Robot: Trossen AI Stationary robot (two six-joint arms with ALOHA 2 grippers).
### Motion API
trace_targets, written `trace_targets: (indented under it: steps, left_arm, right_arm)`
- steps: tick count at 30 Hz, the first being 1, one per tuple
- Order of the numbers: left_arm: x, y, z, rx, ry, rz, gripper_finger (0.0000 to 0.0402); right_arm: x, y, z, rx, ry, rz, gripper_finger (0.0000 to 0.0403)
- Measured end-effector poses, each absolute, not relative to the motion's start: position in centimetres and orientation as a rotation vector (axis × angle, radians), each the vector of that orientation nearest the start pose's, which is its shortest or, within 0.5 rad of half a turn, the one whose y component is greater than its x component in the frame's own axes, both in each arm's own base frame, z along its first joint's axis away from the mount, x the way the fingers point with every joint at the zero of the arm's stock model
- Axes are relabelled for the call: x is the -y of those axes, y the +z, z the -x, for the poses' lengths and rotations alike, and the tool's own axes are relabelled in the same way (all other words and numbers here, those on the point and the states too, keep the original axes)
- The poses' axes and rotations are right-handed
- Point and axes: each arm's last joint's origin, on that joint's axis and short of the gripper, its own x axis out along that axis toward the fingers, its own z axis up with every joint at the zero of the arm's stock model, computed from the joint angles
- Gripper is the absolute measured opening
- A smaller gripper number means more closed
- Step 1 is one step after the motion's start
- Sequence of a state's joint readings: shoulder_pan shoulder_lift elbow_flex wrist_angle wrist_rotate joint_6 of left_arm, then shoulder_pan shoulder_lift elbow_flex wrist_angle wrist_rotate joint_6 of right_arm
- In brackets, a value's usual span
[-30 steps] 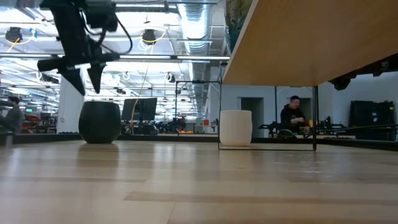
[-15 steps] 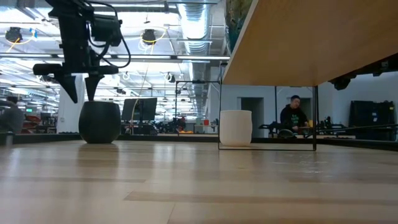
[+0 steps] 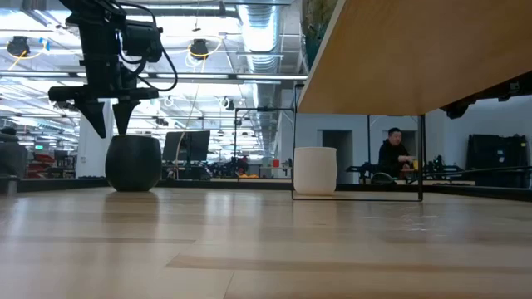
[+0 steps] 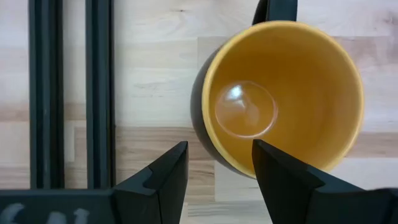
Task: Stack small to large cups/mugs on shelf
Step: Put the black mug on the shelf
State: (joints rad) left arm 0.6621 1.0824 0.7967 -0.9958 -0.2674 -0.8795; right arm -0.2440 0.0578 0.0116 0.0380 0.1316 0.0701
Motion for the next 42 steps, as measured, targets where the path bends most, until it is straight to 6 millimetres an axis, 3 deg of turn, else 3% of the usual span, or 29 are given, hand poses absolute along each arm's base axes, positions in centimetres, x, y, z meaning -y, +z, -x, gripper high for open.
trace_targets:
  steps: [34,42]
  left_arm:
    - [-11.71,23.51,-13.72,-0.814,1.333,0.946,0.0169]
    - [-11.84,23.57,-13.58,-0.787,1.399,0.908,0.0169]
  right_arm:
    - [2.79,16.66,-9.65,0.005,-0.376,-0.070,0.0189]
    - [2.79,16.66,-9.65,0.005,-0.376,-0.070,0.0189]
